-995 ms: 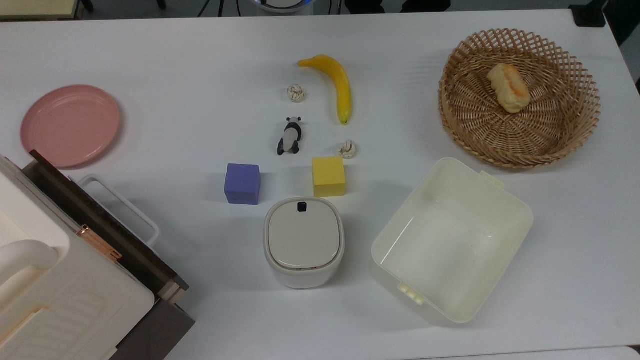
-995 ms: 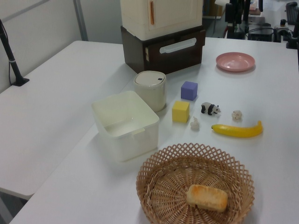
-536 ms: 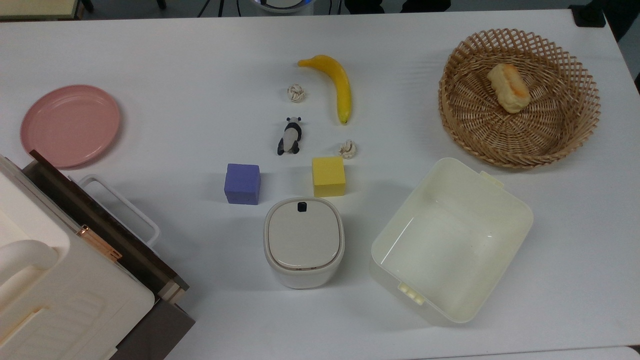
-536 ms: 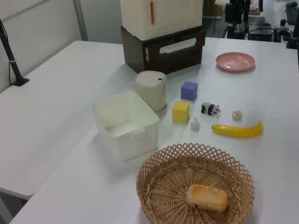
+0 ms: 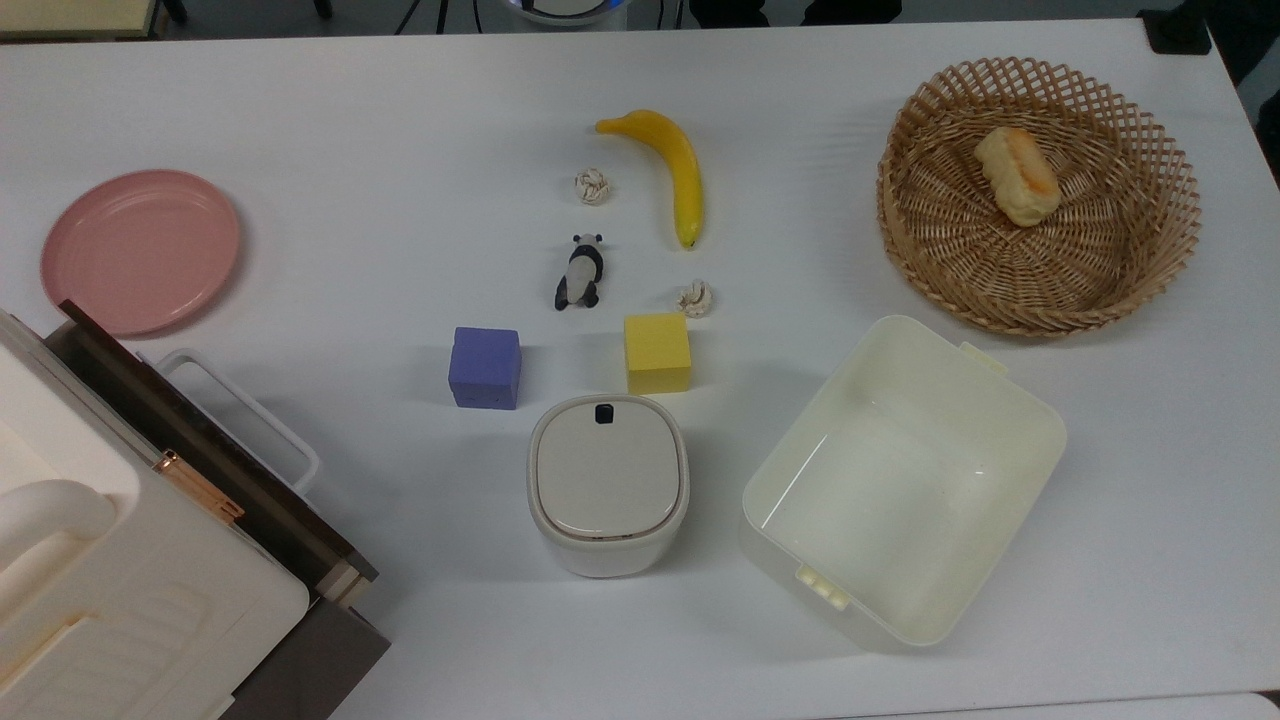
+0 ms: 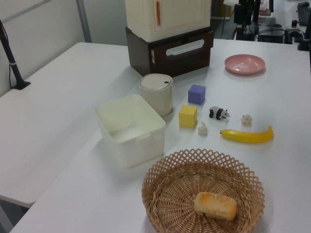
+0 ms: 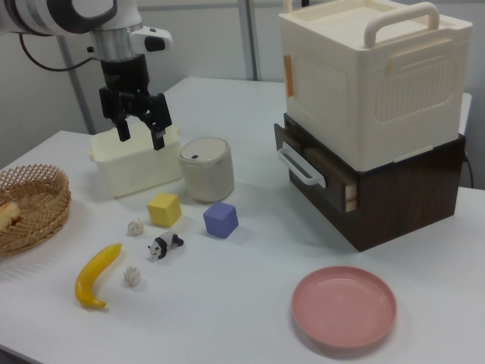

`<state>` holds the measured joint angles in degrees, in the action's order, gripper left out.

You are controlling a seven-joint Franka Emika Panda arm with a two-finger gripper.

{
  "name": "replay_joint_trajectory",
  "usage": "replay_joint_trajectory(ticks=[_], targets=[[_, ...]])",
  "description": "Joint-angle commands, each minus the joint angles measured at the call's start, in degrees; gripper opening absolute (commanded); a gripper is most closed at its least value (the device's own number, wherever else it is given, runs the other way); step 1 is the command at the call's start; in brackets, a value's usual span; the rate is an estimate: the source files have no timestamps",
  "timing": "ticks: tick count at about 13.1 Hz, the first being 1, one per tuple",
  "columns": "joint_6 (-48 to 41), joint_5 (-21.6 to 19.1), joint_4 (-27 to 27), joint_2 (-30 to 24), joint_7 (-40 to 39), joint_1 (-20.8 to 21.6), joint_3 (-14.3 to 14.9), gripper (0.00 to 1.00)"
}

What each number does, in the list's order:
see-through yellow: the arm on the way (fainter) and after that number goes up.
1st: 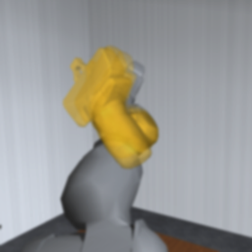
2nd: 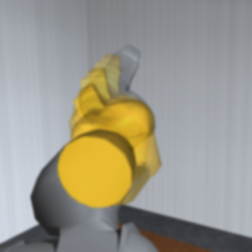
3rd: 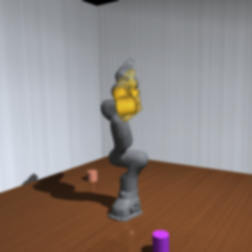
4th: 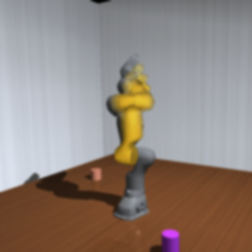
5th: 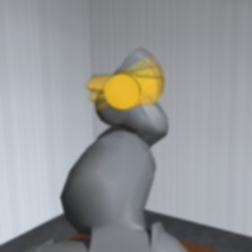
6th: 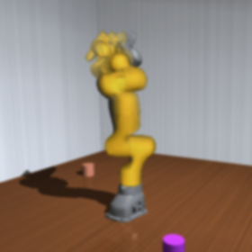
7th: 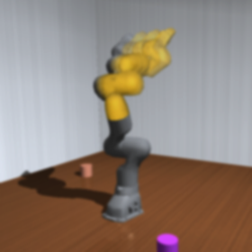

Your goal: Open the trash can

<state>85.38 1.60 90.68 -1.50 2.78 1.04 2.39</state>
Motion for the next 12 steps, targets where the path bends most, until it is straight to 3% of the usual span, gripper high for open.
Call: replay_joint_trajectory(ticks=[1,7,12], targets=[[-0.9,-1.2,-0.1,-0.1,-0.1,2.5,0.0,1.00],[-0.9,-0.6,-0.3,0.6,0.1,7.9,0.0,1.00],[-0.7,-0.4,-0.4,0.5,0.6,9.1,0.1,1.00]])
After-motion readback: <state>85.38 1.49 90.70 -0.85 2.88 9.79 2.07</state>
